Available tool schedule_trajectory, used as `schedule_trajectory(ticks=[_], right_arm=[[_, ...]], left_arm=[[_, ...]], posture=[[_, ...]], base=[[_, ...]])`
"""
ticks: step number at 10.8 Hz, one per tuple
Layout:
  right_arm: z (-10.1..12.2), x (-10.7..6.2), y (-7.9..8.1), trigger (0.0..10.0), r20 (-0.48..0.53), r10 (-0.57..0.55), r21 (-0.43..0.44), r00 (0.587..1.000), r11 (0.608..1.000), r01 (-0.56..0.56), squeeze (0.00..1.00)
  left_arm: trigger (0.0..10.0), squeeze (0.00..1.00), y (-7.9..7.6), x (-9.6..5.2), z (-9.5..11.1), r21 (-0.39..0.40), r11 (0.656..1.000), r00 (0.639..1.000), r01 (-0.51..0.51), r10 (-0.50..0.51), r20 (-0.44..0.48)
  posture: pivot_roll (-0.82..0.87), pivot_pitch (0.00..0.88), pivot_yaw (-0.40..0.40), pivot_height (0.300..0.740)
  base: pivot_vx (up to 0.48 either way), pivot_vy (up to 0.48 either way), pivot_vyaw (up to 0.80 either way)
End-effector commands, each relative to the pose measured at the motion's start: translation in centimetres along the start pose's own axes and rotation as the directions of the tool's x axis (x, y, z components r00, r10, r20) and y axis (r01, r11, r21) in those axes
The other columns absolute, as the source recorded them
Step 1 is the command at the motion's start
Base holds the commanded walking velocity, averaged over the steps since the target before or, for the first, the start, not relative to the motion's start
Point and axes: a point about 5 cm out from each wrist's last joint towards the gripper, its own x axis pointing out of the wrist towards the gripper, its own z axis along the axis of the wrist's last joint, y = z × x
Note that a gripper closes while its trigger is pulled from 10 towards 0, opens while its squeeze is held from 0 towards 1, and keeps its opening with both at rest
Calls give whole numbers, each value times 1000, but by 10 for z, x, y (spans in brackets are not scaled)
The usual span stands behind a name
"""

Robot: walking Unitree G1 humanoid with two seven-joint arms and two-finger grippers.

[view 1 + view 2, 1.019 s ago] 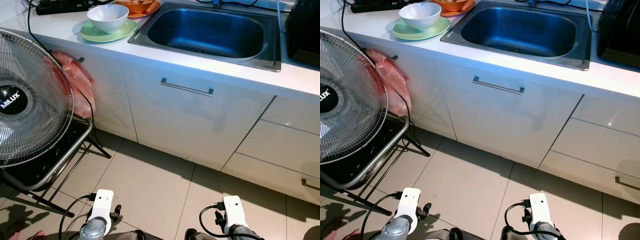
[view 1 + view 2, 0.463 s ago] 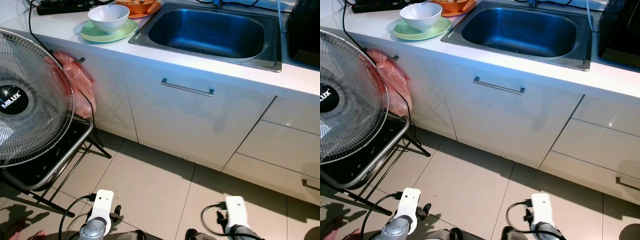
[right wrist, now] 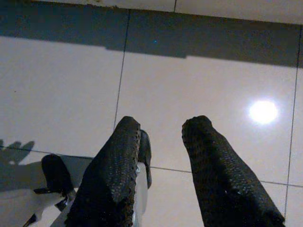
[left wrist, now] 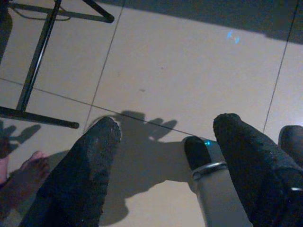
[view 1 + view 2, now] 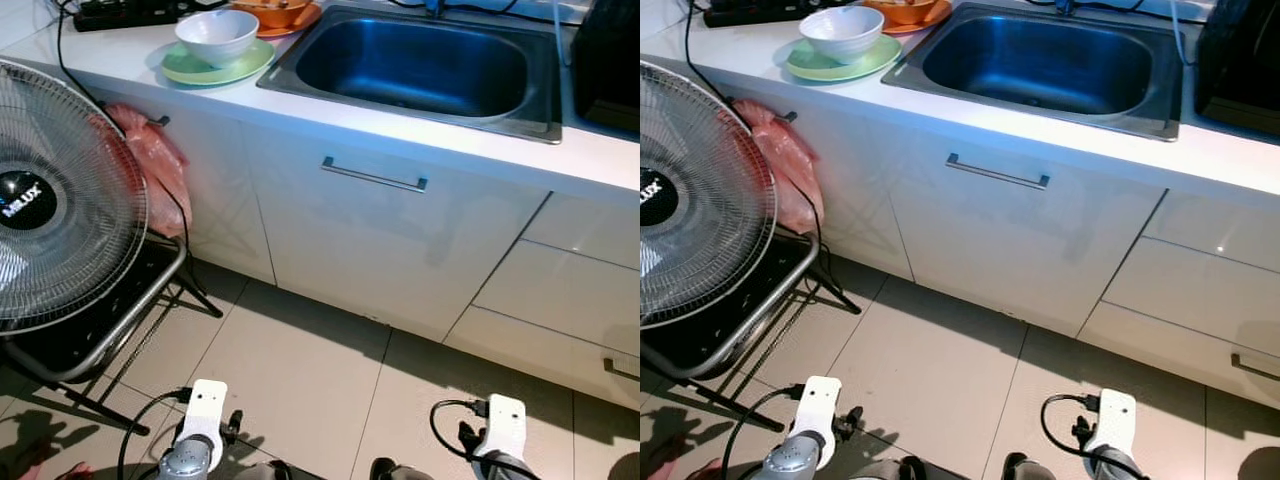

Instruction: Kitchen organization

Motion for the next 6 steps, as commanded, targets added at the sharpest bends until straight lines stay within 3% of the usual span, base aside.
schedule_trajectory(ticks=[1, 3, 4, 6], right_arm=[[-3, 0, 2, 10000, -17, 10, 3, 1000, 1000, -10, 0], [-2, 0, 1, 10000, -20, 17, -8, 1000, 1000, -17, 0], [-1, 0, 1, 10000, -22, 21, -21, 1000, 1000, -21, 0], [-1, 0, 1, 10000, -21, 20, -17, 1000, 1000, -20, 0]], left_arm=[[10000, 0, 3, -2, -10, -64, 998, 999, -22, 19, -41], [10000, 0, 10, -2, -11, -208, 976, 997, -55, 42, -66], [10000, 0, 13, -2, -11, -240, 968, 996, -68, 52, -71], [10000, 0, 15, -2, -11, -229, 971, 996, -73, 58, -70]], posture=[[-52, 117, 45, 740], [-49, 125, 45, 740], [-49, 125, 45, 740], [-47, 126, 45, 740]], base=[[0, 0, 0], [0, 0, 0], [0, 0, 0], [0, 0, 0]])
